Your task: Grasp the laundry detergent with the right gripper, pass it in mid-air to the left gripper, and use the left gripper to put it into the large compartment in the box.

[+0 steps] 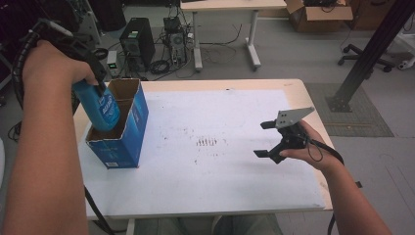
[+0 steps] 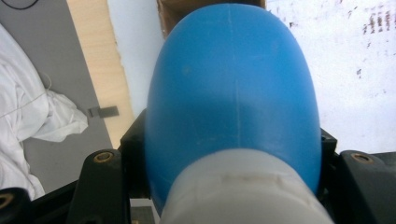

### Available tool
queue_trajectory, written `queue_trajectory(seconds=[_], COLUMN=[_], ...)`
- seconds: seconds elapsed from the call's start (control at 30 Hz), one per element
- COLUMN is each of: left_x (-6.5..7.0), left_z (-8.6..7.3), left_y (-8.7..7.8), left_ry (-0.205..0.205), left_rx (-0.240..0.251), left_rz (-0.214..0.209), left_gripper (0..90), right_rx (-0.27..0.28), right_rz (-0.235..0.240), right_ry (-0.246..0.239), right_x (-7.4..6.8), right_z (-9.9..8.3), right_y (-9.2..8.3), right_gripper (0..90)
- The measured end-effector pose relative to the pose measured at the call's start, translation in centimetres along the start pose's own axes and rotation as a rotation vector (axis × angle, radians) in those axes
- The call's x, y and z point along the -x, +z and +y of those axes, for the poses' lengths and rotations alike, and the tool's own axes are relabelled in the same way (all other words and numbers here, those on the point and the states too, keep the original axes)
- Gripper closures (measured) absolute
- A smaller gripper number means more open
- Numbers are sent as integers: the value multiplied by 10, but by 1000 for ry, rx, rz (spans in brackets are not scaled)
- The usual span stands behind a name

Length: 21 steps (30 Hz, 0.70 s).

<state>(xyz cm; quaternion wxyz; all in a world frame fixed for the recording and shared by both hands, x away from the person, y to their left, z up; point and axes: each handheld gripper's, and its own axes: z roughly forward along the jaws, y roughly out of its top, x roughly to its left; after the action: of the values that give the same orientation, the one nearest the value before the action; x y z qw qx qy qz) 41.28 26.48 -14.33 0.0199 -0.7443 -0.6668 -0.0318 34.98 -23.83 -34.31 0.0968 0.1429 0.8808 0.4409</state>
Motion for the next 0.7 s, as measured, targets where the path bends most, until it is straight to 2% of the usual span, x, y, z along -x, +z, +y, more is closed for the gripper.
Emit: queue_trajectory(seconds=[0.2, 0.43, 0.7], left_x=[1, 3, 4], left_z=[2, 3, 7], left_y=[17, 34, 57], left_ry=[4, 8, 7], left_rx=[-10, -22, -36], left_rz=[-12, -2, -10], left_gripper=[389, 389, 389], right_rx=[-3, -6, -11], right_rz=[3, 5, 12], right_ry=[1, 3, -2], right_x=[-1, -2, -2], right_z=[-1, 1, 0], right_y=[1, 1, 4], right_gripper=[10, 11, 11])
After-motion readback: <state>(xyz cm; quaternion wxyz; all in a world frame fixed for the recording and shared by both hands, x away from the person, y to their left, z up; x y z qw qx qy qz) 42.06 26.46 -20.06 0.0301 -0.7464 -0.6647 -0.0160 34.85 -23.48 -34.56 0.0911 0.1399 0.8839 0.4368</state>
